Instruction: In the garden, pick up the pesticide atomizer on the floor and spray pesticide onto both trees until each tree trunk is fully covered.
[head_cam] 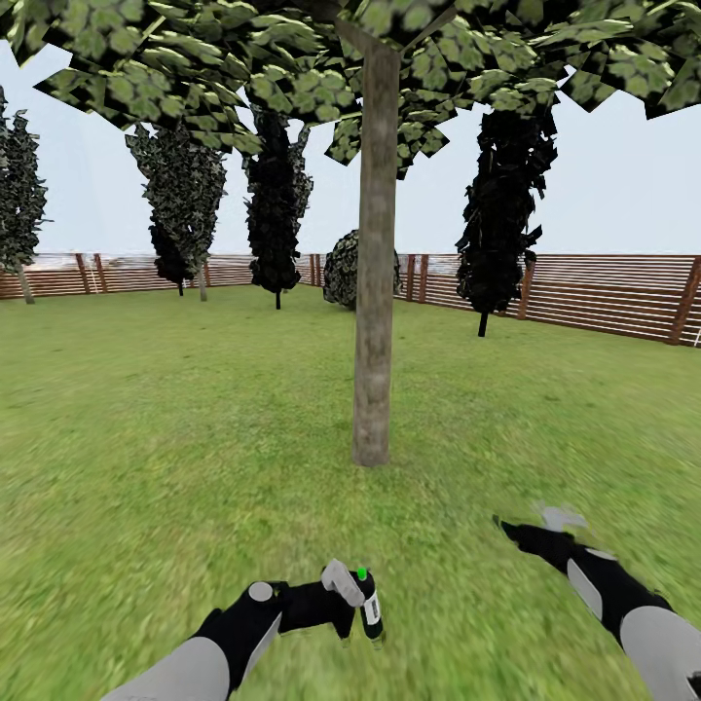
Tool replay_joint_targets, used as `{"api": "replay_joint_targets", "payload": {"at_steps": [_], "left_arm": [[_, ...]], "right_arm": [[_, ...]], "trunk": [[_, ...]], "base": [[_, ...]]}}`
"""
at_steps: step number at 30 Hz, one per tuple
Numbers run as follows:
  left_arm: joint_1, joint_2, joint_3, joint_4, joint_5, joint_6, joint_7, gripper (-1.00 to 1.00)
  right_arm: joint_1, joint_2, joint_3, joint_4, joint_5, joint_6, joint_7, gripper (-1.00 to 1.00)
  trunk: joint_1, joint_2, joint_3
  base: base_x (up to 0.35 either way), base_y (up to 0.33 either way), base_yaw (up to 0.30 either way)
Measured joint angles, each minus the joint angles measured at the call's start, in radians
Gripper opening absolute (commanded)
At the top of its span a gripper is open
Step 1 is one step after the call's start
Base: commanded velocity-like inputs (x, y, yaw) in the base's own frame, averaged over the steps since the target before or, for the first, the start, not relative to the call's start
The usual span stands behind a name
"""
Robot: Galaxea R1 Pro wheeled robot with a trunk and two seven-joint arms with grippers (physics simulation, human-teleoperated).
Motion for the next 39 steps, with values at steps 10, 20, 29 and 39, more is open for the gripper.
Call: {"api": "replay_joint_targets", "payload": {"at_steps": [10,20,29,39], "left_arm": [[0.000,-0.001,0.047,-0.018,0.128,-0.005,0.668,-1.00],[0.001,-0.001,0.081,-0.017,0.280,-0.081,0.756,-1.00],[0.001,-0.001,0.081,-0.015,0.283,-0.089,0.752,-1.00],[0.000,-0.001,0.079,0.007,0.282,-0.088,0.752,-1.00]], "right_arm": [[0.046,0.012,-0.001,0.334,-0.005,-0.255,-0.282,1.00],[0.065,0.040,-0.001,0.347,-0.003,-0.275,-0.292,1.00],[0.071,0.043,0.000,0.348,-0.001,-0.275,-0.292,1.00],[0.078,0.061,0.001,0.348,-0.001,-0.275,-0.292,1.00]], "trunk": [[0.000,0.000,0.000],[0.000,0.000,0.000],[-0.004,0.000,0.000],[-0.001,0.000,0.000]], "base": [[0.000,0.000,0.000],[0.003,0.000,0.000],[0.226,0.012,0.000],[0.648,0.201,0.000]]}}
